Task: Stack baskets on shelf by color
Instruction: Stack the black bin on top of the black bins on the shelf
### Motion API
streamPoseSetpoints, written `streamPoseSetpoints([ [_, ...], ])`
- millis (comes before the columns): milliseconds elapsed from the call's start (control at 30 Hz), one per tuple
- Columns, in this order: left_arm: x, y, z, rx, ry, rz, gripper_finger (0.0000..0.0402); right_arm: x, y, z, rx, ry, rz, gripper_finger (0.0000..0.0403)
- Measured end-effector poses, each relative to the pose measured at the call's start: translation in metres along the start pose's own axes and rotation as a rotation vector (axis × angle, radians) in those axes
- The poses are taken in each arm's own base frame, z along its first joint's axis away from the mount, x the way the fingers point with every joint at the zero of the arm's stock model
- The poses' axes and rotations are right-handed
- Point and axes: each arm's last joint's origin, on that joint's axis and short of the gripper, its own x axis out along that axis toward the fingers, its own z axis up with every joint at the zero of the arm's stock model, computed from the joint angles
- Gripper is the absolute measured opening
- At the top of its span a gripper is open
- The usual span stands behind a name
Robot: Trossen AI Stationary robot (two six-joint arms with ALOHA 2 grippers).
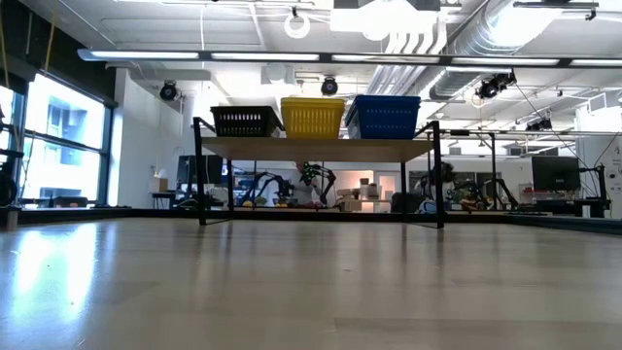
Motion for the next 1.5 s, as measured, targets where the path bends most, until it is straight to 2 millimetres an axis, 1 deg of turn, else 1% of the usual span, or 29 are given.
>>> streamPoseSetpoints([
  [300,0.000,0.000,0.000,0.000,0.001,0.000,0.0090,0.023,-0.012,-0.030,0.125,-0.009,-0.056,0.0078],
  [433,0.000,0.000,0.000,0.000,0.001,0.000,0.0090,0.038,-0.017,-0.044,0.187,0.025,-0.068,0.0078],
  [667,0.000,0.000,0.000,0.000,0.001,0.000,0.0090,0.061,-0.025,-0.059,0.289,0.060,-0.085,0.0078],
  [800,0.000,0.000,0.000,0.000,0.001,0.000,0.0090,0.069,-0.027,-0.061,0.295,0.078,-0.093,0.0078],
  [1133,0.000,0.000,0.000,0.000,0.001,0.000,0.0090,0.084,-0.033,-0.059,0.298,0.093,-0.137,0.0078],
  [1333,0.000,0.000,0.000,0.000,0.001,0.000,0.0090,0.103,-0.038,-0.057,0.307,0.121,-0.155,0.0078],
  [1500,0.000,0.000,0.000,0.000,0.001,0.000,0.0090,0.120,-0.041,-0.055,0.308,0.149,-0.129,0.0078],
])
